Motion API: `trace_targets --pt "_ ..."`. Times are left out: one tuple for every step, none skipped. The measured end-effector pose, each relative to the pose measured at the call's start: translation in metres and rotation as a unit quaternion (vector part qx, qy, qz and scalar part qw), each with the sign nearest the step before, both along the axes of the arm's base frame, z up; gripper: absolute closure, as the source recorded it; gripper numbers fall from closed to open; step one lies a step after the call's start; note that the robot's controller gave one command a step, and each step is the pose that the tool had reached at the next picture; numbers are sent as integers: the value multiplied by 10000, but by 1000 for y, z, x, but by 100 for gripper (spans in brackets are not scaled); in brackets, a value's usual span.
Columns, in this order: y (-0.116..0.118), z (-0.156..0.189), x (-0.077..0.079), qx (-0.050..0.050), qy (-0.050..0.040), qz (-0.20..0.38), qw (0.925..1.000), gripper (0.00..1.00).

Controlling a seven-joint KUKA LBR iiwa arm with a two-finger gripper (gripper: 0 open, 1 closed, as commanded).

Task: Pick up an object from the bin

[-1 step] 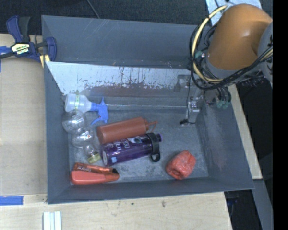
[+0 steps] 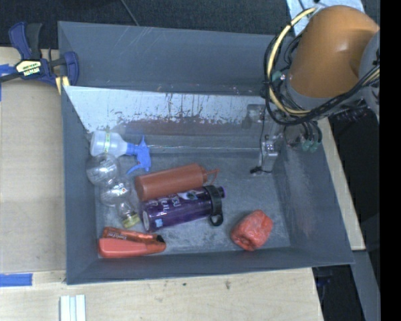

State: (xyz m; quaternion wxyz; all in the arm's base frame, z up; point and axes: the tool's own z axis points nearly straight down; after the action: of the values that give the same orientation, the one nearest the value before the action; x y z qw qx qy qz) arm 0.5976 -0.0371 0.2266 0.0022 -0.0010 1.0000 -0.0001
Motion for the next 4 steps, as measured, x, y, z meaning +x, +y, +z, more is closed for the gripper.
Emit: trace_targets --pt "23 -44 -5 -6 -36 71 10000 0" --pt "91 -88 19 8 -3 -170 9999 0" --pt "83 -137 -20 2 5 207 9998 100" --pt "83 -137 -20 2 4 208 9998 100"
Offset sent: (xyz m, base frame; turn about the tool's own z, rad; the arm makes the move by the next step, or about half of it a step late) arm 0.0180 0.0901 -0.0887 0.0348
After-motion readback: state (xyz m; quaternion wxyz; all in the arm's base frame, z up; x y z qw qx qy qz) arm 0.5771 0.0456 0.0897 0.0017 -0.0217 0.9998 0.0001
